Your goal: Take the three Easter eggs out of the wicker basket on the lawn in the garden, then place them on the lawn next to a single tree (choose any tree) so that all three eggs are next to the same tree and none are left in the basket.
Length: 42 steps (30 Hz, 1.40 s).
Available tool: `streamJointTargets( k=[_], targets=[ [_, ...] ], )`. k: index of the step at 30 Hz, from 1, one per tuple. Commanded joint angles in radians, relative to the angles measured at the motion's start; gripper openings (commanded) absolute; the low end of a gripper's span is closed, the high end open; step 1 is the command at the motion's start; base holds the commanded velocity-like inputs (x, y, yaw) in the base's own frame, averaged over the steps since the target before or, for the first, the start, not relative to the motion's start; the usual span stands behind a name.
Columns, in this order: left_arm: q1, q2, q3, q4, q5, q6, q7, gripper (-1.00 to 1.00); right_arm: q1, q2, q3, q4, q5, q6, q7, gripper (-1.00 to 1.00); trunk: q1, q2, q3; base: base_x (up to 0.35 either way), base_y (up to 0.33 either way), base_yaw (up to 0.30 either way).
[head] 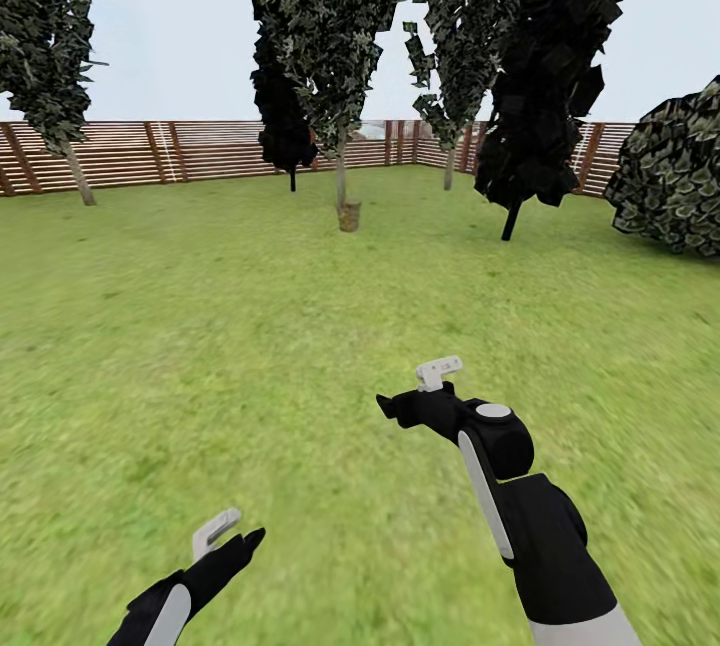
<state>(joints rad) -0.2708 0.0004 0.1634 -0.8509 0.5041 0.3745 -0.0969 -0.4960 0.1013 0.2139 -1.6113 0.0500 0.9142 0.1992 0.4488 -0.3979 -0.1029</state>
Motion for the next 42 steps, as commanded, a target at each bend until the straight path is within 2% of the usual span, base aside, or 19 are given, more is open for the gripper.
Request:
streamJointTargets(
  k=[1, 42],
  targets=[
    [-0.001, 0.000, 0.003, -0.001, 0.005, 0.007, -0.003, 1.00, -0.001, 0.000, 0.000, -0.001, 0.005, 0.005, 0.005, 1.00, 0.001, -0.002, -0.002, 0.334, 0.000, 0.000],
    [0.000, 0.000, 0.002, -0.002, 0.001, 0.007, -0.003, 1.00, -0.001, 0.006, -0.005, -0.001, 0.008, 0.006, 0.000, 1.00, 0.001, -0.002, -0.002, 0.334, 0.000, 0.000]
  ],
)
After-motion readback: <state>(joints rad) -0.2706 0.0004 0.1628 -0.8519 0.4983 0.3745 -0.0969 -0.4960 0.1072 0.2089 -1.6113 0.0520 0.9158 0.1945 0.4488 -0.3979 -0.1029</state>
